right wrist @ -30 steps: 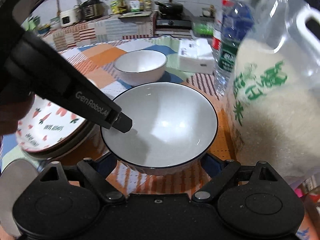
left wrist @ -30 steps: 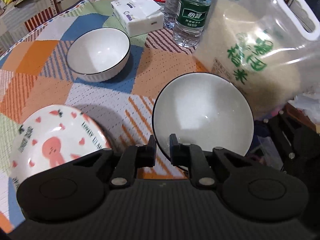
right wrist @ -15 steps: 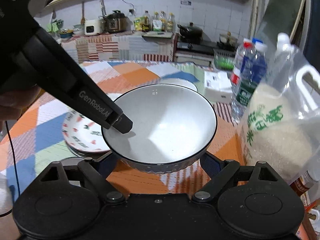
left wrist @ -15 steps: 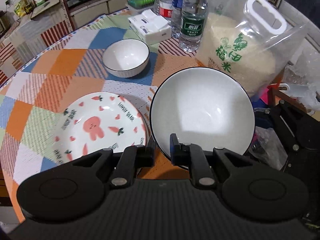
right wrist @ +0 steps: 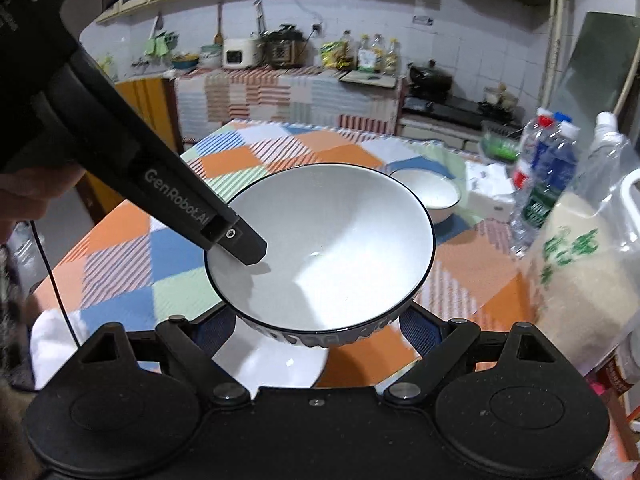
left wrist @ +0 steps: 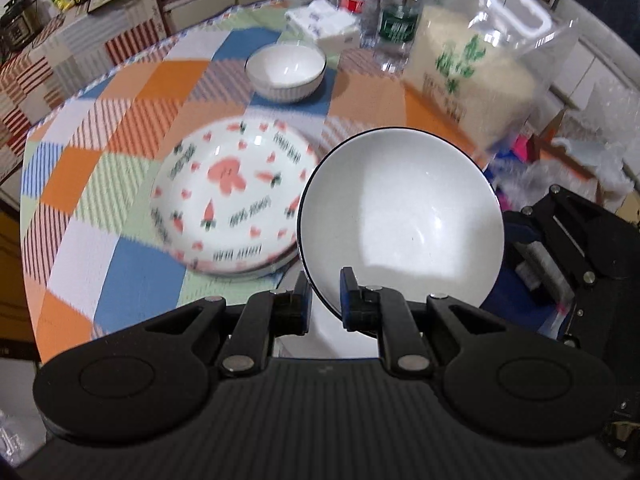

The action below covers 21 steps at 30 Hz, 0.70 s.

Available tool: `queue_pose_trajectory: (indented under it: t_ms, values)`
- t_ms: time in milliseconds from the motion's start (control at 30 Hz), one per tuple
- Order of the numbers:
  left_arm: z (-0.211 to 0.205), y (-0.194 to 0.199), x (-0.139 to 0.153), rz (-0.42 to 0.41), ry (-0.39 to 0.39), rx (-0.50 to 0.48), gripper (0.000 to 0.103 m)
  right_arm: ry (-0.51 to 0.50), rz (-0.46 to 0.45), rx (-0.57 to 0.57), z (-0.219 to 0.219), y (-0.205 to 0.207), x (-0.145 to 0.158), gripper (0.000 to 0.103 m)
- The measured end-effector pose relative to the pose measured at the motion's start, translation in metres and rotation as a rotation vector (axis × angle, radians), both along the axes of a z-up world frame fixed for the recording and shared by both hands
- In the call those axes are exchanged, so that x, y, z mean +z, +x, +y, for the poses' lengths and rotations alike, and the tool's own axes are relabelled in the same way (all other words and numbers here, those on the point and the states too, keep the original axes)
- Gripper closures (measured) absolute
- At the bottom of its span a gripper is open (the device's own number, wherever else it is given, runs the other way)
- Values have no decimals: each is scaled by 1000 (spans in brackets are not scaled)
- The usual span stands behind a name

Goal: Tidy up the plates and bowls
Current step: 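Lower the held bowl into the second white bowl with both grippers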

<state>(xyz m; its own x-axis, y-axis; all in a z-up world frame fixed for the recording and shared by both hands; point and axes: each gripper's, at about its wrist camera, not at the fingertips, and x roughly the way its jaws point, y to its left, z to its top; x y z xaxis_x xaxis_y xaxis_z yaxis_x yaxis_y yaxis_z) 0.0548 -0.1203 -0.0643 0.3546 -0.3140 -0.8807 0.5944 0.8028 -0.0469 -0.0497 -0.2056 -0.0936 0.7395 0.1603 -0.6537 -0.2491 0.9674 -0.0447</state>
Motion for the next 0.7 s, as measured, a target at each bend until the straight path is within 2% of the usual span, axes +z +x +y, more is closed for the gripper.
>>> queue_pose_trajectory:
  t_ms: [233, 467, 700]
  values:
    - [16, -1, -38, 92, 35, 39, 91, 16, 89, 45, 20, -5, -30, 11]
    - [26, 3, -60, 169, 42, 79, 91, 21, 138, 115, 25, -3, -47, 11]
    - [18, 8, -74, 186, 99, 98, 90, -28, 173, 136, 30, 3, -56, 12]
